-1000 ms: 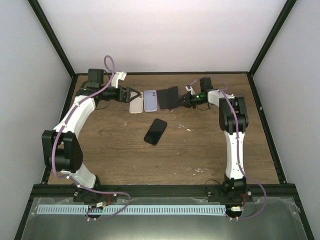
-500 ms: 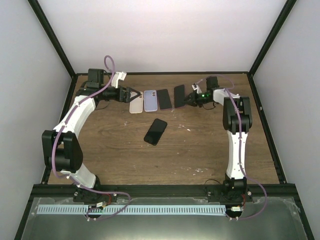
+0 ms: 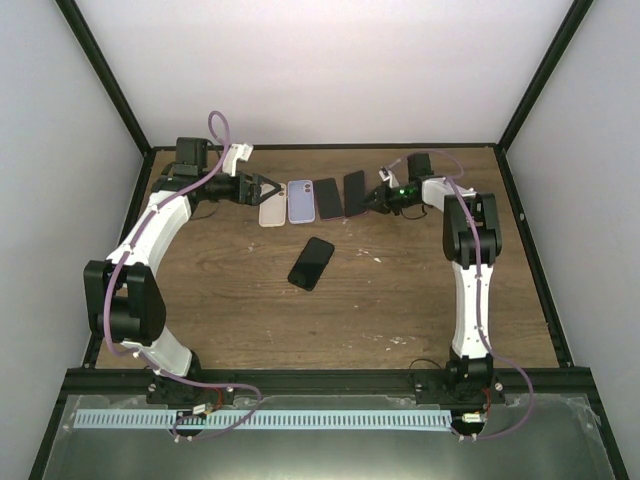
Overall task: Take the phone out of the phone case
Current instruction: Place the phone at the center of the board.
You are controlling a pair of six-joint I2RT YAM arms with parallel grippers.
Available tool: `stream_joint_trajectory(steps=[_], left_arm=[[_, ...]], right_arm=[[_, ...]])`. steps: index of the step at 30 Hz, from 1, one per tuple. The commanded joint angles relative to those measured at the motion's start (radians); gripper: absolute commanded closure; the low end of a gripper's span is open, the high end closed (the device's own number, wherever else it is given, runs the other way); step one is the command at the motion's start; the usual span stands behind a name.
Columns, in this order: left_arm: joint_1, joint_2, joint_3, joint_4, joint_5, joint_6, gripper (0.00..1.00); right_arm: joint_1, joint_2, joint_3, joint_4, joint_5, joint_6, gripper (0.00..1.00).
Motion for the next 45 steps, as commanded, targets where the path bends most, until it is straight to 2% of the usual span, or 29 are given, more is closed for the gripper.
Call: stream_joint_trajectory(steps=[1, 10, 18, 21, 28, 31, 35, 39, 43, 45], left_arm=[[0.003, 0.006, 0.014, -0.004, -0.003, 0.019, 0.00], [0.004, 0.015, 0.016, 0.000, -0.007, 0.014, 0.00], [0.005, 0.011, 0.010, 0.001, -0.013, 0.013, 0.00], [0.003, 0.005, 0.004, 0.000, -0.026, 0.017, 0.00], [0.001, -0.005, 0.008, -0.013, -0.234, 0.039, 0.00], [0.001, -0.008, 0.019, -0.022, -0.282, 0.050, 0.00], [0.000, -0.018, 0.024, -0.023, -0.351, 0.055, 0.00], [0.002, -0.039, 0.021, -0.021, -0.423, 0.049, 0.00], [0.002, -0.094, -0.020, 0.020, -0.465, 0.050, 0.00], [0.002, -0.083, -0.003, -0.022, -0.491, 0.081, 0.00]], right_arm=[[0.033, 0.022, 0.057, 0.019, 0.002, 0.006, 0.99], [0.053, 0.020, 0.077, 0.007, 0.030, -0.003, 0.88], [0.069, 0.000, 0.092, -0.024, 0.081, -0.041, 0.69], [0.074, -0.016, 0.102, -0.042, 0.112, -0.070, 0.58], [0.110, -0.029, 0.141, -0.148, 0.234, -0.180, 0.38], [0.119, -0.039, 0.142, -0.175, 0.273, -0.208, 0.31], [0.129, -0.051, 0.144, -0.209, 0.340, -0.241, 0.13], [0.131, -0.067, 0.136, -0.236, 0.400, -0.258, 0.01], [0.131, -0.096, 0.116, -0.246, 0.429, -0.276, 0.00], [0.132, -0.113, 0.102, -0.248, 0.421, -0.286, 0.00]])
